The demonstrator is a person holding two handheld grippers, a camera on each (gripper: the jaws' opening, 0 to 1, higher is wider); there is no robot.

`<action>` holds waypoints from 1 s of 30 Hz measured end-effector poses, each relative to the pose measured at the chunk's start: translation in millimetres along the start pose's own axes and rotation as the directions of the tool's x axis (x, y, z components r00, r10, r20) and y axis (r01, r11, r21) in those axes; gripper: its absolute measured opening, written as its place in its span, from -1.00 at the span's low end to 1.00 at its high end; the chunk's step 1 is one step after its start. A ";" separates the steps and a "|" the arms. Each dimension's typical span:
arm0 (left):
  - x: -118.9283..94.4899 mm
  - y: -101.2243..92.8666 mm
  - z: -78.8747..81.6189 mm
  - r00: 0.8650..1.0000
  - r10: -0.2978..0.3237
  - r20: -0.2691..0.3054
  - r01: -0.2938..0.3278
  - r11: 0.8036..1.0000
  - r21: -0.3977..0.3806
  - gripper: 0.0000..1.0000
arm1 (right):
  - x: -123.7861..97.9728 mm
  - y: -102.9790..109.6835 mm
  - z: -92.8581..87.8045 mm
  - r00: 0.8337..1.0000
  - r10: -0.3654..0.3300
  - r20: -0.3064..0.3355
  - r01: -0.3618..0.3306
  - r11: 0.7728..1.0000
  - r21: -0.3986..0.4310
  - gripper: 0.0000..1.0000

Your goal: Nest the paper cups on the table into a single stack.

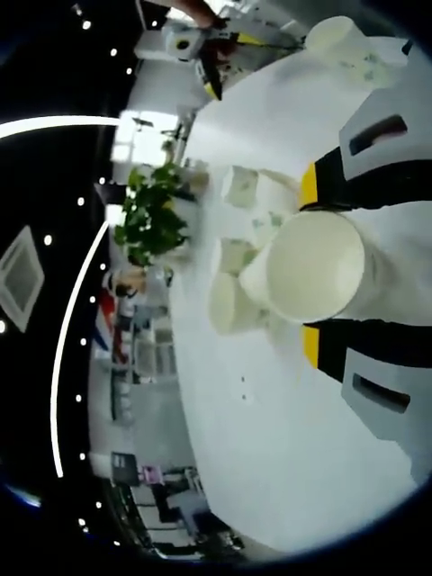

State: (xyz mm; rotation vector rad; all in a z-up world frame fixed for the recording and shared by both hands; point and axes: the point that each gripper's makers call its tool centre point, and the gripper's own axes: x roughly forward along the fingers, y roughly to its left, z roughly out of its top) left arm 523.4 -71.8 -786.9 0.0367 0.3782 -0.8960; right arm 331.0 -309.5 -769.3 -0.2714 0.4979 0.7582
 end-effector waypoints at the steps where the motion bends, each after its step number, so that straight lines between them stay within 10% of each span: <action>1: -0.2 0.2 0.2 1.000 0.002 -0.001 -0.002 1.000 -0.004 -0.10 | -1.0 -0.3 0.4 1.000 -0.003 0.000 0.003 1.000 -0.003 0.78; 30: -32.2 -7.6 34.1 1.000 0.019 0.021 -0.018 1.000 -0.012 -0.13 | -1.9 -0.2 23.1 0.999 -0.025 0.048 0.026 1.000 -0.005 0.78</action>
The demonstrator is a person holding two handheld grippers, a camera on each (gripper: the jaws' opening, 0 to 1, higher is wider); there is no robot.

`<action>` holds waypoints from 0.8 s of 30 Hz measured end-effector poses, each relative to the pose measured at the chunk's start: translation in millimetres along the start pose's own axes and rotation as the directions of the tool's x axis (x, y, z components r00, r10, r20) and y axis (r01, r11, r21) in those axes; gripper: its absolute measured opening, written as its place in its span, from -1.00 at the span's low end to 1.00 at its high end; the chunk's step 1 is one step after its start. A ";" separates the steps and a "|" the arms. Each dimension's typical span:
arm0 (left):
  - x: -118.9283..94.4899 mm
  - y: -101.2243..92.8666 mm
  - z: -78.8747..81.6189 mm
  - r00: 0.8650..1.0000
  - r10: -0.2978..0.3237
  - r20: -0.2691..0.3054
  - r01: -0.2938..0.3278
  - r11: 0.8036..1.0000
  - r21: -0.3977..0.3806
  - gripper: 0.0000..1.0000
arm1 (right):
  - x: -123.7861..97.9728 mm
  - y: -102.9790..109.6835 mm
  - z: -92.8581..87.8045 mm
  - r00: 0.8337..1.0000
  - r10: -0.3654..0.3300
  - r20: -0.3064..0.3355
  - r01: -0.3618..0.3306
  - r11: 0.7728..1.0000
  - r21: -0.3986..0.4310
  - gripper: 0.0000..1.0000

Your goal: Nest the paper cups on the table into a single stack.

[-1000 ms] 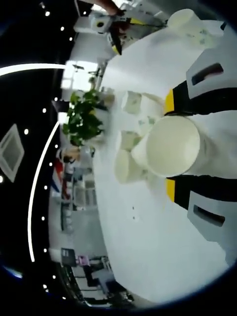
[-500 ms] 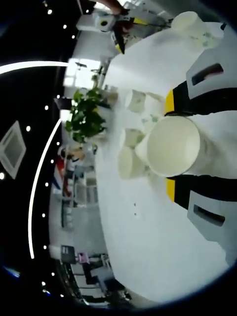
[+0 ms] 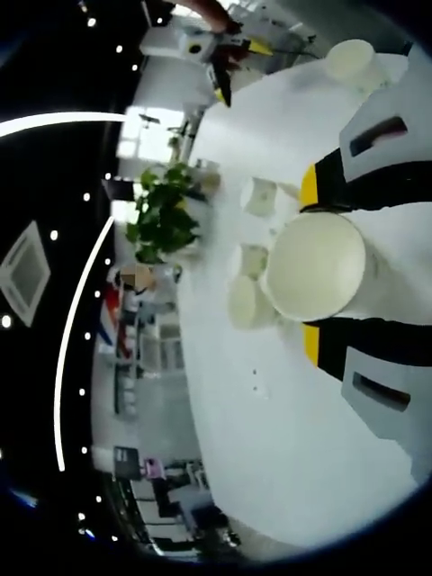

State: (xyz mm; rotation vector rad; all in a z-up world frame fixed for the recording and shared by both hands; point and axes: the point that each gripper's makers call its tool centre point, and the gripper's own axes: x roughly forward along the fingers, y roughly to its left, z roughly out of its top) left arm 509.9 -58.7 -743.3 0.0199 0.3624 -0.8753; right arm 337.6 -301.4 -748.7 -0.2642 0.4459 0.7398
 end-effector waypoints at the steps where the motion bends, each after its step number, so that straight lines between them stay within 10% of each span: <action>1: -1.9 -1.5 1.6 1.000 0.000 0.001 0.000 1.000 0.001 -0.13 | -0.3 0.2 1.0 1.000 -0.001 0.003 0.001 1.000 0.002 0.78; 24: -39.9 -43.8 24.2 0.998 -0.067 0.000 0.067 0.997 0.027 -0.15 | 6.0 2.7 21.4 0.996 -0.028 0.080 0.026 0.999 0.018 0.78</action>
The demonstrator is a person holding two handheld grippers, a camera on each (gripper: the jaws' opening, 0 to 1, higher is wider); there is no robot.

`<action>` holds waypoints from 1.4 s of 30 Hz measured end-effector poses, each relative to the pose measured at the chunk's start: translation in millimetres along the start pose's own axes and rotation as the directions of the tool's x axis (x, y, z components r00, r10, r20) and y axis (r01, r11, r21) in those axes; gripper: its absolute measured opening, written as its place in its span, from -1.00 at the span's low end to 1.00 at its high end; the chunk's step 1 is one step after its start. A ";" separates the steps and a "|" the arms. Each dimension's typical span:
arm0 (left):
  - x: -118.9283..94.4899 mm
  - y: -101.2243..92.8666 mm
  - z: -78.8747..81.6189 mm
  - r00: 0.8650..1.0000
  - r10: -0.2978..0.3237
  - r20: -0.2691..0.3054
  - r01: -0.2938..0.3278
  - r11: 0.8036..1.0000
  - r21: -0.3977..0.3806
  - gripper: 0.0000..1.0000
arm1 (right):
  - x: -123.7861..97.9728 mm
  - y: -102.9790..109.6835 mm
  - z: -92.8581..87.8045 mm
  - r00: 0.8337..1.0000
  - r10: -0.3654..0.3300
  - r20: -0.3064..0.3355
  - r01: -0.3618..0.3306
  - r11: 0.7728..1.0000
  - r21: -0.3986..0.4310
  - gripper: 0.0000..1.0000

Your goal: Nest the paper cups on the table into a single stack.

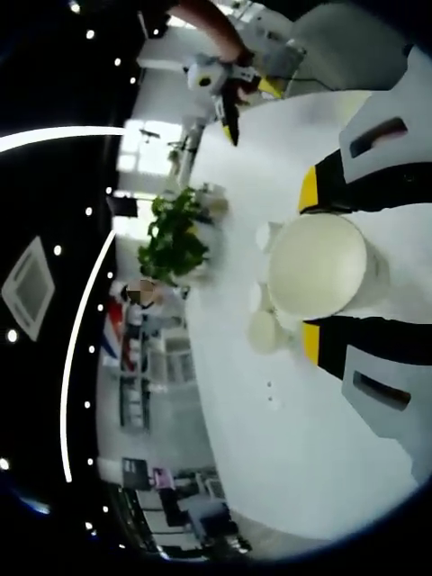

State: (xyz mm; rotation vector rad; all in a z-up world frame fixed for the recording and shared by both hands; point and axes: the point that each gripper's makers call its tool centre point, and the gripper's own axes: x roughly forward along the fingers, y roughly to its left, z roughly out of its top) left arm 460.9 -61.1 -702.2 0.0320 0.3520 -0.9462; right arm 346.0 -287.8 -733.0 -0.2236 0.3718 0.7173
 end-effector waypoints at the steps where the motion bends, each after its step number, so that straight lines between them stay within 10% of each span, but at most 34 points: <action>1: -1.2 -1.1 1.1 1.000 -0.002 0.003 0.002 1.000 -0.002 -0.15 | 0.8 0.5 0.2 1.000 0.000 -0.001 0.000 1.000 0.000 0.78; 42: -11.4 -117.6 31.2 0.978 -0.196 0.064 0.193 0.980 0.057 -0.15 | 17.2 4.9 -8.7 1.000 0.006 -0.002 -0.006 1.000 0.010 0.77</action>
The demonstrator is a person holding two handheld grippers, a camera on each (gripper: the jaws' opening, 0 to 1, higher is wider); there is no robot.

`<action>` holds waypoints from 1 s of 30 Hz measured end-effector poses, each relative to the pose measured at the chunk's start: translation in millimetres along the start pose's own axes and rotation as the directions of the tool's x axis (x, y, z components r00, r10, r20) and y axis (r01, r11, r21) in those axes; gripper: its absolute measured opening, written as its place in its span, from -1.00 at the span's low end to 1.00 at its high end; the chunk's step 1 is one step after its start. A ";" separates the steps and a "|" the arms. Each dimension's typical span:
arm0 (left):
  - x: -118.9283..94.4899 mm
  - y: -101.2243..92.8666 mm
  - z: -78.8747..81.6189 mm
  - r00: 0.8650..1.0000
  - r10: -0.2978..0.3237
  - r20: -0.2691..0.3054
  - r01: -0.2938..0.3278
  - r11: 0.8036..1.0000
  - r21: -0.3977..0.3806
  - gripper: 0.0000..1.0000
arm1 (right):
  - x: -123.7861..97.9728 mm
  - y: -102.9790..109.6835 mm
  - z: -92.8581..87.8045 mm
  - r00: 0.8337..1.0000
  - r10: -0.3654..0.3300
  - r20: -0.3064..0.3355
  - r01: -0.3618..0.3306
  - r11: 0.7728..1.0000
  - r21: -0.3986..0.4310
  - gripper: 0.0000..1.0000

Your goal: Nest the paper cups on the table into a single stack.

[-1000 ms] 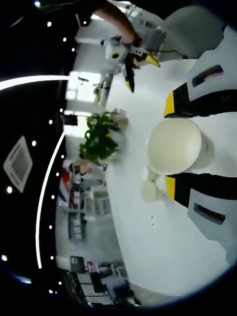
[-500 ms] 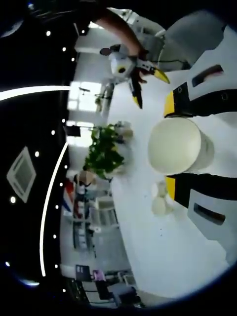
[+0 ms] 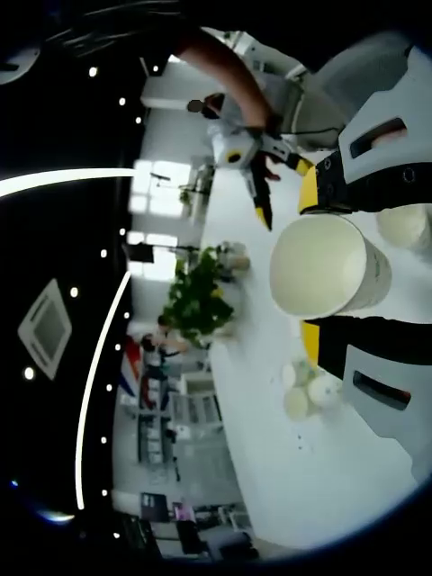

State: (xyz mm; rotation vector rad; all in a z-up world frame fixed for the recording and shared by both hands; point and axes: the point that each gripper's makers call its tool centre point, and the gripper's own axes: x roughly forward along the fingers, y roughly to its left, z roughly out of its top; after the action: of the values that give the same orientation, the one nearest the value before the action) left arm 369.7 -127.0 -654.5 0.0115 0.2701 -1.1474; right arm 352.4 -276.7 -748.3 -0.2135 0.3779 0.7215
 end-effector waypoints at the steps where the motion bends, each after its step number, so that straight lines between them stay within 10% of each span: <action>1: 0.7 -4.0 -0.9 1.000 -0.009 -0.004 0.009 1.000 0.003 -0.15 | 0.0 0.2 -0.3 1.000 0.000 -0.002 0.000 1.000 0.000 0.77; 30: 5.4 -49.8 -47.5 0.992 -0.106 -0.064 0.104 0.994 -0.032 -0.14 | -8.9 -1.6 -6.6 1.000 -0.013 -0.018 0.013 1.000 0.014 0.75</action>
State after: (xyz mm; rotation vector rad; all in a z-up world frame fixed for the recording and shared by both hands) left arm 317.1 -145.5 -695.2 0.0099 0.3490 -1.2494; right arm 345.6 -285.3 -750.6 -0.2089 0.3987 0.7045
